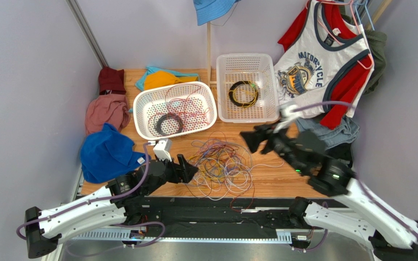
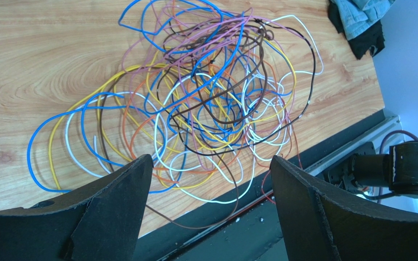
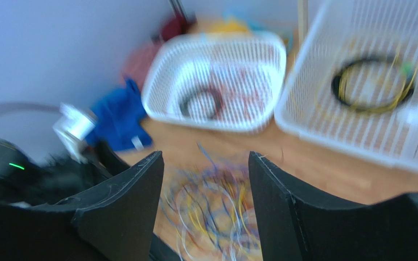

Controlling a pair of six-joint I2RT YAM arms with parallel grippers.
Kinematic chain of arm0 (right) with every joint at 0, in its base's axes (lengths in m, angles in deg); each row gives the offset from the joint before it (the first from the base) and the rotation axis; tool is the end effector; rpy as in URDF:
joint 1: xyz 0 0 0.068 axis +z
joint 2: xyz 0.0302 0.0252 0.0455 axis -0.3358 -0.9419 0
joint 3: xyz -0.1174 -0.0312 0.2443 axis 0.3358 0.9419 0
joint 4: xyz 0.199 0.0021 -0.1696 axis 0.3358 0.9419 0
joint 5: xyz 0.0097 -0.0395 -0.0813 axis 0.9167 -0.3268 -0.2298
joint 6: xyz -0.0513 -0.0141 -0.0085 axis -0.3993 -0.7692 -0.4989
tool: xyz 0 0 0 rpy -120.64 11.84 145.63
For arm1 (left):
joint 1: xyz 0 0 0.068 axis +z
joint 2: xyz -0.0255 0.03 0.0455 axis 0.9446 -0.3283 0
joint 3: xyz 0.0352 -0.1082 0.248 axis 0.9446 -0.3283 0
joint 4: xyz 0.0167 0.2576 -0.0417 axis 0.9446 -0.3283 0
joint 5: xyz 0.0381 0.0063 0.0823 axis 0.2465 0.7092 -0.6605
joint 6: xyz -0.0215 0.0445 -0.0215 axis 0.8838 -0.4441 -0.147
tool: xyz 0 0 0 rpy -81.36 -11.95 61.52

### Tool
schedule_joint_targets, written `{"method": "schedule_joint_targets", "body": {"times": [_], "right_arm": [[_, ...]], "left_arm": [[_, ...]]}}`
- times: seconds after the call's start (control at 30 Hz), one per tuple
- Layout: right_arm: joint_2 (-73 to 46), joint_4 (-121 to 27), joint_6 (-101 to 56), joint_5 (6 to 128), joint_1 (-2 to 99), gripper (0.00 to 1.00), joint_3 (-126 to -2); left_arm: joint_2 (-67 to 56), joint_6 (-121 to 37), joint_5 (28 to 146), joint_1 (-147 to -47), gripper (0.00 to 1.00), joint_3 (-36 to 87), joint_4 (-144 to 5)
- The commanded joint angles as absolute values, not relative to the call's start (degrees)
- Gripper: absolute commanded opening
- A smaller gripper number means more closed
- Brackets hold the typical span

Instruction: Untangle the cables

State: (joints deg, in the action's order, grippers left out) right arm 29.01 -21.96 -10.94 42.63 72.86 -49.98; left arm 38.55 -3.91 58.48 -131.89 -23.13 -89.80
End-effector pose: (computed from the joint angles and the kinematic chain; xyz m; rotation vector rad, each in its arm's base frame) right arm 0.0824 0.0934 0.4251 -0.2770 1.6361 0.7263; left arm 0.0796 -0.1185 0.2304 -0.0331 2.1033 -0.8723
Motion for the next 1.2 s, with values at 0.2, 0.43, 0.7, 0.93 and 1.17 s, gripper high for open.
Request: {"method": "schedule_joint_targets", "body": {"times": [0.2, 0.43, 0.7, 0.93, 1.17], "right_arm": [[18.69, -26.70, -6.49, 43.26, 74.91, 0.63, -26.61], [12.97, -31.71, -6.05, 44.66, 74.99, 0.63, -23.71], [2.27, -35.59, -8.50, 43.09, 74.91, 0.57, -25.72], [10.57, -28.57, -11.49, 36.05, 75.08, 0.00, -35.62], [22.82, -15.94, -15.88, 33.59, 75.08, 0.00, -60.46]], "left_arm": [[40.04, -2.29, 60.25, -132.09, 0.87, -24.15, -89.77], [40.74, -1.41, 60.43, -132.09, 0.87, -25.82, -89.51], [38.90, -1.06, 61.13, -132.09, 0.87, -26.35, -88.72], [40.38, -1.85, 59.64, -132.09, 0.87, -25.30, -91.00], [43.82, -3.08, 58.41, -132.09, 0.87, -24.25, -90.65]]}}
